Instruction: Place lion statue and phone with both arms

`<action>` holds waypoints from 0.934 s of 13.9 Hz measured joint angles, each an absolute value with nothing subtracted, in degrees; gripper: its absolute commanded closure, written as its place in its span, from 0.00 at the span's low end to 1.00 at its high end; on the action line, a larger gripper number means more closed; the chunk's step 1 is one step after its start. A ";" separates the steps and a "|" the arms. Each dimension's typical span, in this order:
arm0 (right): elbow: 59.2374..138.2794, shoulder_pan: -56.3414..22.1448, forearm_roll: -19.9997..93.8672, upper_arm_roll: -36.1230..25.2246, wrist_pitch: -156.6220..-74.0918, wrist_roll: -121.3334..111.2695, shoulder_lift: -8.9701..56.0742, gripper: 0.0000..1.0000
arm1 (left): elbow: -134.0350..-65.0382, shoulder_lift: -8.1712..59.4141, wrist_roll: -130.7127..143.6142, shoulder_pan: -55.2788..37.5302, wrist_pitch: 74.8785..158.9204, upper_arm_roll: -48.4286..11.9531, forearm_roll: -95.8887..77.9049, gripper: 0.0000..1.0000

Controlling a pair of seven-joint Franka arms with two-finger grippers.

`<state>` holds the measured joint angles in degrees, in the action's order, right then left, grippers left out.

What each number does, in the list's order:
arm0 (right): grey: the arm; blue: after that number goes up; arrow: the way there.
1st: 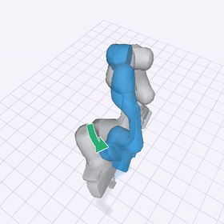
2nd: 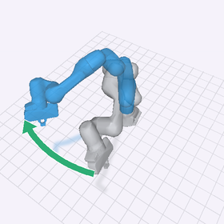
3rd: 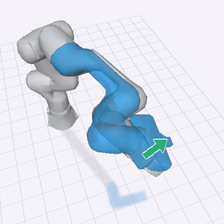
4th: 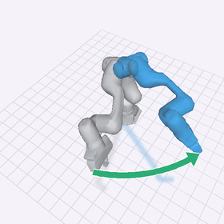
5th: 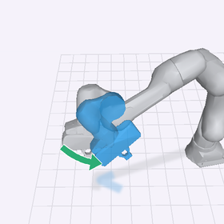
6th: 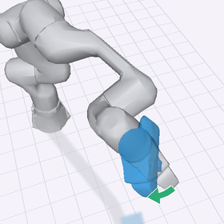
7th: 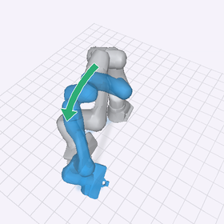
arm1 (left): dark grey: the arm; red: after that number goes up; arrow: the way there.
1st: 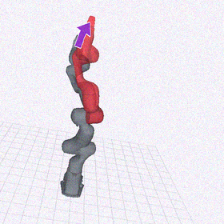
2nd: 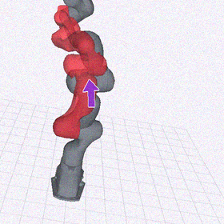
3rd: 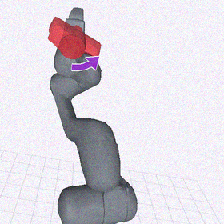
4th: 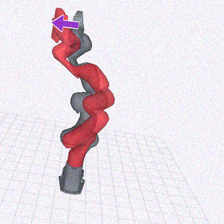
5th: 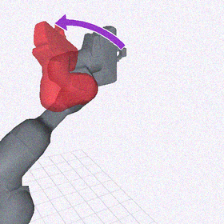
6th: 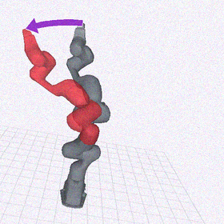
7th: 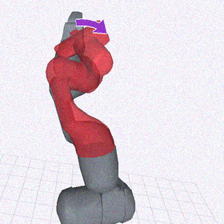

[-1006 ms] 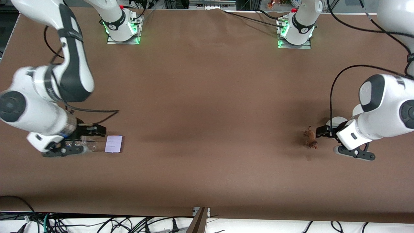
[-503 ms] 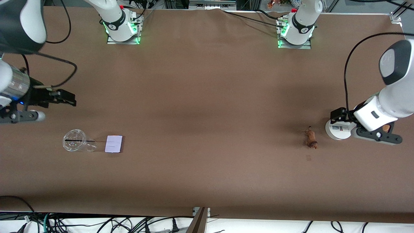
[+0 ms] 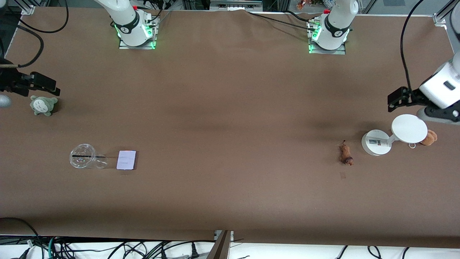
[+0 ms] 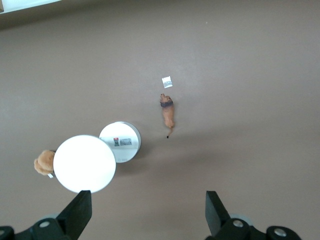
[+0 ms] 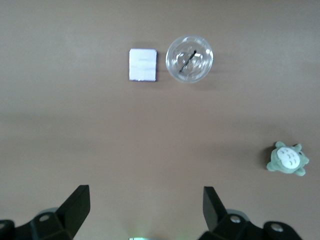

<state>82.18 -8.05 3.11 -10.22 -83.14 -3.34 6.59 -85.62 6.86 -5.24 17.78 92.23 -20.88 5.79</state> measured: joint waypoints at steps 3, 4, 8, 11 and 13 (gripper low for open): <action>83.81 -7.11 1.11 -7.89 -82.24 -3.34 5.55 0.00 | -86.03 6.61 -5.28 21.00 92.19 -20.36 3.06 0.00; 84.10 -7.10 0.93 -7.76 -82.03 -3.34 5.65 0.00 | -86.12 6.82 -5.28 21.61 92.25 -20.21 3.04 0.00; 84.14 -7.09 0.86 -7.61 -82.02 -3.34 5.89 0.00 | -86.05 7.05 -5.16 22.30 92.33 -20.19 3.03 0.00; 84.10 -7.04 0.84 -7.59 -82.02 -3.34 6.03 0.00 | -86.03 7.05 -5.16 23.31 92.34 -20.14 2.89 0.00; 84.09 -6.98 0.82 -7.59 -82.02 -3.34 6.21 0.00 | -86.03 7.05 -5.16 23.38 92.34 -20.16 2.73 0.00</action>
<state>84.09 -6.98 0.82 -7.59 -82.02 -3.34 6.21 -86.03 7.05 -5.16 23.38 92.34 -20.16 2.73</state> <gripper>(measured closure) 0.000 0.000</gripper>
